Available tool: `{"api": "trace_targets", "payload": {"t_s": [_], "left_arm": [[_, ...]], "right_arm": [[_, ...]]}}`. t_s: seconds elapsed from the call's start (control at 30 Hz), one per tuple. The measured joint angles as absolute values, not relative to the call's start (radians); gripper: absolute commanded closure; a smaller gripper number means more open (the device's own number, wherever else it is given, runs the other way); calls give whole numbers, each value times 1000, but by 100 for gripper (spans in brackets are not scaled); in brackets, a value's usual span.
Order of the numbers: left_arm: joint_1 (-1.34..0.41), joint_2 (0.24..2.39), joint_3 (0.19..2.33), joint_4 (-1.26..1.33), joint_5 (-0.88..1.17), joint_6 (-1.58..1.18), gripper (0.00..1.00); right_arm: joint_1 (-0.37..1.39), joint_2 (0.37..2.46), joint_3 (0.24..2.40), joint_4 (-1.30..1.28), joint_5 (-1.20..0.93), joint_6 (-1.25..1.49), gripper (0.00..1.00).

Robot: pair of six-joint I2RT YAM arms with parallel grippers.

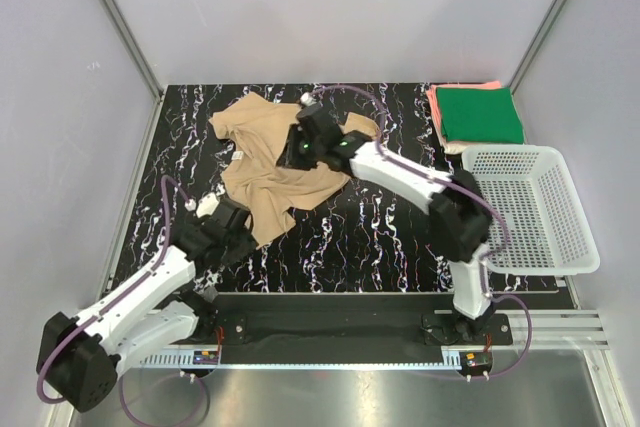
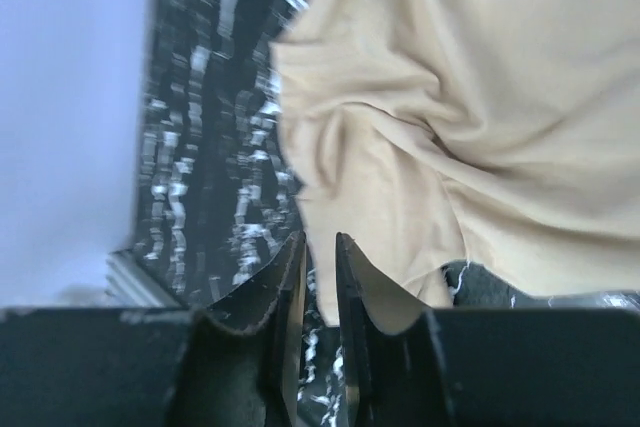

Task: Fold and stack the t-shirts
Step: Flatten the tshirt out

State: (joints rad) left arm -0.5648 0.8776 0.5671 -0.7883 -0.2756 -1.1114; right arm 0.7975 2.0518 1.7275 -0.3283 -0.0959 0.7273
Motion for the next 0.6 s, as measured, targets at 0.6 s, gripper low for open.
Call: {"api": "trace_targets", "payload": {"t_s": [0.6], "left_arm": [[-565,1154,531,-603,-311,-1245,58]], "right_arm": [[784,1686,1287,-210,-41,712,75]]}}
